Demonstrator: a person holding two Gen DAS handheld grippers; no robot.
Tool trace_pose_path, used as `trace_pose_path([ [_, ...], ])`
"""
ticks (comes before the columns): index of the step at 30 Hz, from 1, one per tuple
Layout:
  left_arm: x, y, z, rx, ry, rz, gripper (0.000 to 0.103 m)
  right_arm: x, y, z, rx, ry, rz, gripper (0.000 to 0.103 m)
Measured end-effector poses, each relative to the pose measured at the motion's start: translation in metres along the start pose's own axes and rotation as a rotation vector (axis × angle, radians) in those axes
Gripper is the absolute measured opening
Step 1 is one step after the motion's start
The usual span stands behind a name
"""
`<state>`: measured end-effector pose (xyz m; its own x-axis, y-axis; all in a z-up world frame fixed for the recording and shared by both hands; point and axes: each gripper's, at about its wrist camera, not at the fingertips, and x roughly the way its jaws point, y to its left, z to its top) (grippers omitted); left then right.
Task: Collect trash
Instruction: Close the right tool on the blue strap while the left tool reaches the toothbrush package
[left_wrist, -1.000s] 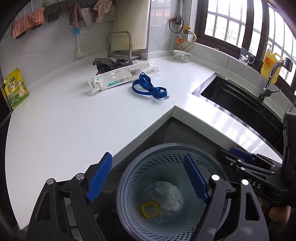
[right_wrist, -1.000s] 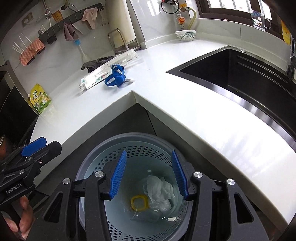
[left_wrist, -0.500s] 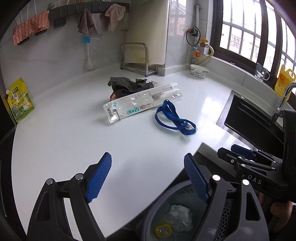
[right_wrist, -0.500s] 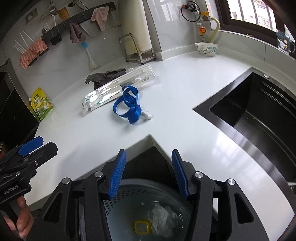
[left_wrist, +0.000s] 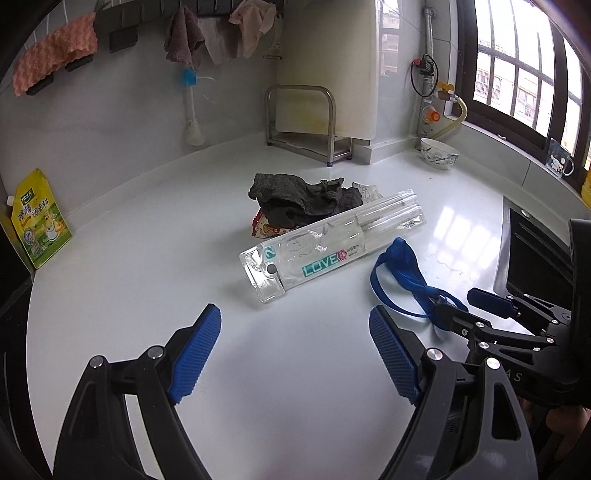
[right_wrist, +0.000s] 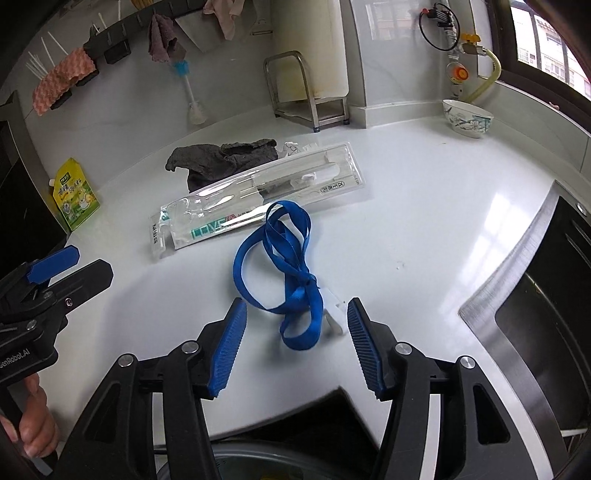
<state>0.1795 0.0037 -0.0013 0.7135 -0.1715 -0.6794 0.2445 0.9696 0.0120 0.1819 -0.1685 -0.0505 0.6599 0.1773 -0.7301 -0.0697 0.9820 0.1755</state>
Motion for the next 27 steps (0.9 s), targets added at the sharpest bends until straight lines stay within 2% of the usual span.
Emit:
trace_pose_path([
  [8, 0.023, -0.001, 0.007, 0.041, 0.002, 0.014, 0.084, 0.025, 0.006, 0.006, -0.059, 0.042, -0.019, 0.057],
  [14, 0.035, 0.003, 0.008, 0.025, 0.011, 0.007, 0.087, 0.031, 0.011, 0.005, -0.091, 0.027, -0.05, 0.056],
  [16, 0.038, 0.005, 0.009, 0.021, 0.014, 0.007, 0.087, 0.032, 0.013, 0.005, -0.103, 0.022, -0.057, 0.051],
  [18, 0.04, 0.007, 0.01, 0.019, 0.013, 0.006, 0.087, 0.032, 0.015, 0.005, -0.115, 0.021, -0.059, 0.033],
  [20, 0.041, 0.007, 0.011, 0.019, 0.008, 0.006, 0.087, 0.032, 0.015, 0.006, -0.111, 0.022, -0.046, 0.026],
  [21, 0.042, 0.006, 0.012, 0.021, 0.006, 0.005, 0.087, 0.032, 0.014, 0.006, -0.106, 0.023, -0.038, 0.018],
  [24, 0.045, 0.004, 0.014, 0.03, 0.003, -0.003, 0.087, 0.029, 0.01, 0.005, -0.08, 0.016, -0.024, 0.012],
  [27, 0.049, 0.001, 0.016, 0.042, 0.001, -0.012, 0.088, 0.023, 0.002, 0.005, -0.044, 0.003, -0.011, 0.012],
])
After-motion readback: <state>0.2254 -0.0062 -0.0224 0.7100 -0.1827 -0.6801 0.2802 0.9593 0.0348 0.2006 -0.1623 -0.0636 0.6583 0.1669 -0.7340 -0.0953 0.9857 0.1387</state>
